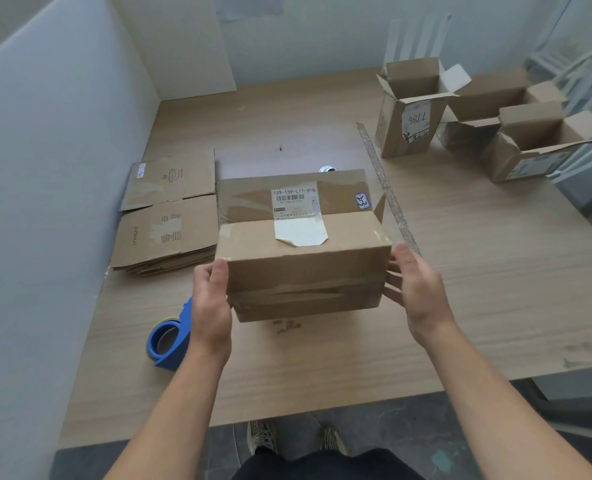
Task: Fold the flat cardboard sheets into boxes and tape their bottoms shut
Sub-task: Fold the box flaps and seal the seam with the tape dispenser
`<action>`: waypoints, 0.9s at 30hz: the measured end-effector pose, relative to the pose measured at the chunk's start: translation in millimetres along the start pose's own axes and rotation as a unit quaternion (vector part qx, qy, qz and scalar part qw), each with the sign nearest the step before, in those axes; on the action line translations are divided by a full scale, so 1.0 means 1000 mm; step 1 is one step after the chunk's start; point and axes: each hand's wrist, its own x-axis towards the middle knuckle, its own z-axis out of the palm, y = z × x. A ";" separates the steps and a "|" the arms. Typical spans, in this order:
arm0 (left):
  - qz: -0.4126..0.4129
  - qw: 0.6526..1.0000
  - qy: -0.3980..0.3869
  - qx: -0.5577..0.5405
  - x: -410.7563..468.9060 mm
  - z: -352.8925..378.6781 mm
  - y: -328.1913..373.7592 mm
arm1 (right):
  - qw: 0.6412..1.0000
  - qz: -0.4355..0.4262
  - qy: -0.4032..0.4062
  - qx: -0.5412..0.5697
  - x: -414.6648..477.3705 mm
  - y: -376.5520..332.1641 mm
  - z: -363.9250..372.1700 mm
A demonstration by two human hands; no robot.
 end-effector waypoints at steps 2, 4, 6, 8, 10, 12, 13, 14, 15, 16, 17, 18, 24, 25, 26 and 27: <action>0.007 0.999 -0.020 0.025 0.003 -0.002 0.005 | 0.998 0.039 -0.042 0.014 0.001 -0.006 -0.001; 0.025 0.997 -0.045 0.050 0.004 0.000 0.008 | 0.996 0.063 -0.057 -0.030 0.003 -0.006 -0.001; 0.043 0.995 -0.065 0.064 0.004 0.003 0.008 | 0.994 0.083 -0.055 -0.038 0.005 0.002 -0.001; 0.044 0.993 -0.064 0.086 0.004 0.003 0.004 | 0.994 0.084 -0.056 -0.030 0.007 0.010 -0.003; 0.043 0.989 -0.044 0.137 0.004 0.001 -0.002 | 0.996 0.061 -0.056 -0.023 0.007 0.018 -0.006; 0.037 0.985 -0.035 0.166 0.004 -0.001 -0.010 | 0.997 0.051 -0.049 -0.006 0.009 0.029 -0.008; 0.031 0.984 -0.036 0.174 0.004 -0.002 -0.015 | 0.998 0.050 -0.045 -0.004 0.010 0.036 -0.009; 0.016 0.984 -0.037 0.174 0.004 -0.004 -0.021 | 0.998 0.047 -0.045 -0.009 0.010 0.044 -0.010; -0.013 0.986 -0.041 0.163 0.003 -0.008 -0.026 | 0.998 0.042 -0.044 -0.017 0.010 0.051 -0.011; -0.053 0.988 -0.047 0.136 0.002 -0.011 -0.033 | 0.998 0.035 -0.042 -0.027 0.009 0.057 -0.013; -0.101 0.988 -0.057 0.105 0.000 -0.015 -0.038 | 0.998 0.029 -0.040 -0.042 0.008 0.063 -0.016; -0.145 0.984 -0.068 0.081 -0.003 -0.018 -0.043 | 0.997 0.025 -0.041 -0.057 0.006 0.069 -0.019; -0.260 0.964 -0.047 0.042 -0.015 -0.041 -0.061 | 0.988 0.108 -0.085 -0.072 -0.004 0.101 -0.044; -0.270 0.959 -0.053 0.062 -0.017 -0.043 -0.062 | 0.986 0.131 -0.087 -0.060 -0.005 0.104 -0.047; -0.277 0.955 -0.065 0.087 -0.018 -0.044 -0.062 | 0.983 0.152 -0.081 -0.056 -0.007 0.106 -0.050; -0.281 0.950 -0.075 0.111 -0.019 -0.045 -0.062 | 0.981 0.172 -0.070 -0.054 -0.008 0.108 -0.053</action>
